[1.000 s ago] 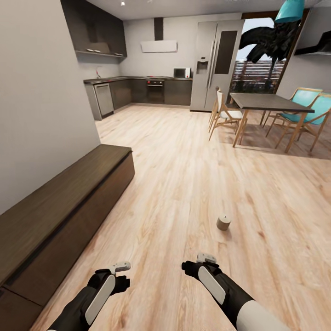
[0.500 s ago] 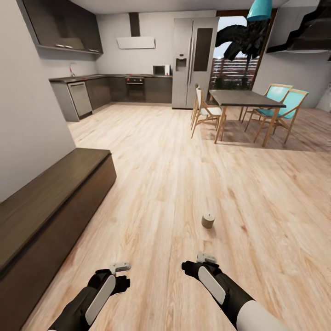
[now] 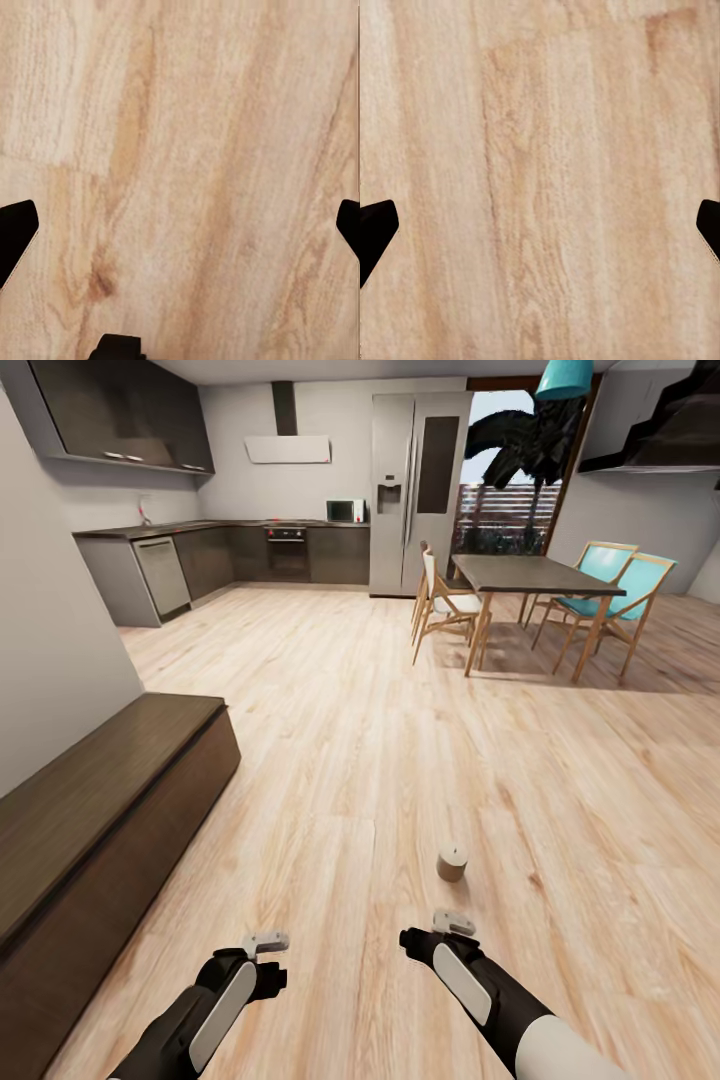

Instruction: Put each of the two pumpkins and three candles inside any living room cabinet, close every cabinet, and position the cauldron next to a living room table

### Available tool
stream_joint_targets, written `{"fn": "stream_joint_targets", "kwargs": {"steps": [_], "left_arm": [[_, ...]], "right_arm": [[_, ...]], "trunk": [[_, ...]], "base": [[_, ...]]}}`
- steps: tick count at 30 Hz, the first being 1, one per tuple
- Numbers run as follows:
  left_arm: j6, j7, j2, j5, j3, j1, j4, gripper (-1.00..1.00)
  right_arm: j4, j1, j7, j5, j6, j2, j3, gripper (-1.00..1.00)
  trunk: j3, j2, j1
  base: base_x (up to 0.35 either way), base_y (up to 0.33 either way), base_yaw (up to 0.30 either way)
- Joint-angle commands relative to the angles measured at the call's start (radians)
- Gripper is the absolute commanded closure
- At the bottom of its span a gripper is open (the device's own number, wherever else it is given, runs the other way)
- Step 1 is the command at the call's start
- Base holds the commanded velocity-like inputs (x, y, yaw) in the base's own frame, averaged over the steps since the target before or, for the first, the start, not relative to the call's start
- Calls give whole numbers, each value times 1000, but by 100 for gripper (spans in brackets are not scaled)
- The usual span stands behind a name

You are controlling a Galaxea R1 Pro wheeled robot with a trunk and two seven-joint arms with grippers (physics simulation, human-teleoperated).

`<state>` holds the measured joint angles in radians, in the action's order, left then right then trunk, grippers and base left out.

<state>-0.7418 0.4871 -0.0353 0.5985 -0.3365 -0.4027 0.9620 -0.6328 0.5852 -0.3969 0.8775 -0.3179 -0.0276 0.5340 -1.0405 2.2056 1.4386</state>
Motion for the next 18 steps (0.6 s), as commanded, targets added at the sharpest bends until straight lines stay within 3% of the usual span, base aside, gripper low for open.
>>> {"fn": "stream_joint_targets", "kwargs": {"steps": [1, 12, 18], "left_arm": [[-1, 10, -1, 10, -4, -1, 1, -100], [-1, 11, -1, 10, -5, -1, 1, -100], [-1, 11, -1, 10, -4, -1, 1, -100]], "right_arm": [[-1, 1, -8, 6, -1, 1, 4, -100], [-1, 1, -8, 7, 0, 1, 4, -100], [-1, 1, -9, 9, -2, 0, 4, -100]], "trunk": [[-1, 0, 0], [-1, 0, 0], [-1, 0, 0]], "base": [[305, -1, 0], [305, -3, 0], [305, -97, 0]]}}
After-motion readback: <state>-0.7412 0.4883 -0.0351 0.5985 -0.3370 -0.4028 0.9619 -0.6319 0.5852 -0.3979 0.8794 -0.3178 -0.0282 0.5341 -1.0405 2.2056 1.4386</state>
